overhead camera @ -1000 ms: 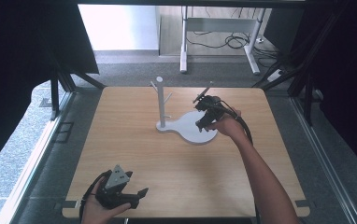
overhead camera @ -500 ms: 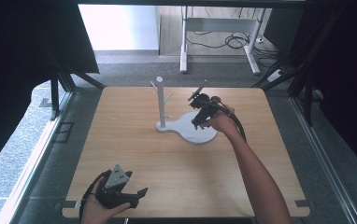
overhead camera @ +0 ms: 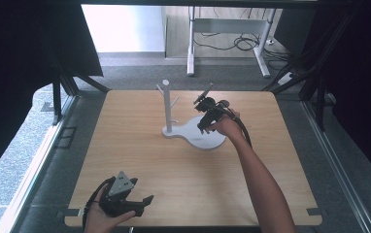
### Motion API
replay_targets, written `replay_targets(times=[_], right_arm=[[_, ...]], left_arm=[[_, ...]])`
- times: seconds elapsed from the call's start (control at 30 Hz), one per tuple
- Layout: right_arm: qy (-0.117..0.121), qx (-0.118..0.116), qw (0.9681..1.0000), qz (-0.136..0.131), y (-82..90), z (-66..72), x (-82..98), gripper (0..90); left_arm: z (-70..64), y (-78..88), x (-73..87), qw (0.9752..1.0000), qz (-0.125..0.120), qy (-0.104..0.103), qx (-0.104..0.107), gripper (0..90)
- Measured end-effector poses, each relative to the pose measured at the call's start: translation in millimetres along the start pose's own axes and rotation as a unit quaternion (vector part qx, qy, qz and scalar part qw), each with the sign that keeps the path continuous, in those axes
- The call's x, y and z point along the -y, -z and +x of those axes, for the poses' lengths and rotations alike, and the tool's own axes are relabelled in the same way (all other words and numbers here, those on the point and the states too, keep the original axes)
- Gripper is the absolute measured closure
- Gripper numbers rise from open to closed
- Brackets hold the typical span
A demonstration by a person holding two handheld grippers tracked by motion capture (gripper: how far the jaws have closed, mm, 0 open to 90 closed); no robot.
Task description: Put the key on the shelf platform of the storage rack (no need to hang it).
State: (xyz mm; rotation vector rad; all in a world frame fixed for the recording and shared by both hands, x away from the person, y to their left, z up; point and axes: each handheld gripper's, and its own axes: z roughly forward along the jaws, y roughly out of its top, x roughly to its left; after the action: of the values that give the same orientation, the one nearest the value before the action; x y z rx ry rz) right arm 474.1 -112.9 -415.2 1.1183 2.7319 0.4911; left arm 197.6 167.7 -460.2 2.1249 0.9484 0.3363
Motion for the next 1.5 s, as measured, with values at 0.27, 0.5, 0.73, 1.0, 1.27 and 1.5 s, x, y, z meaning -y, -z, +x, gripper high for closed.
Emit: replay_targets(times=[0.27, 0.5, 0.73, 1.0, 1.27, 1.5], right_arm=[[-0.012, 0.006, 0.9999, -0.009, -8.5, -7.7, -5.3, 69.4], [-0.016, 0.009, 0.9998, -0.003, -22.3, -10.7, -5.1, 69.4], [-0.023, 0.011, 0.9997, -0.003, -31.8, -13.8, 0.1, 69.4], [-0.03, 0.012, 0.9995, -0.005, -37.8, -19.2, 6.8, 69.3], [-0.032, 0.008, 0.9995, 0.001, -45.6, -21.6, 11.1, 69.2], [-0.034, 0.008, 0.9994, 0.005, -52.4, -24.3, 14.9, 74.5]], left_arm=[[0.9, 1.6, 0.4, 1.0, -0.003, 0.003, -0.002, 22.3], [3.0, 2.4, 1.3, 1.0, -0.003, 0.004, -0.003, 22.3], [2.7, 2.9, 1.1, 1.0, -0.003, 0.003, -0.004, 22.2], [3.5, 2.9, 1.5, 1.0, -0.002, 0.004, -0.005, 22.3], [4.6, 4.1, 1.7, 0.9999, -0.004, 0.007, -0.008, 22.2], [5.0, 4.3, 2.2, 0.9999, -0.003, 0.008, -0.008, 22.2]])
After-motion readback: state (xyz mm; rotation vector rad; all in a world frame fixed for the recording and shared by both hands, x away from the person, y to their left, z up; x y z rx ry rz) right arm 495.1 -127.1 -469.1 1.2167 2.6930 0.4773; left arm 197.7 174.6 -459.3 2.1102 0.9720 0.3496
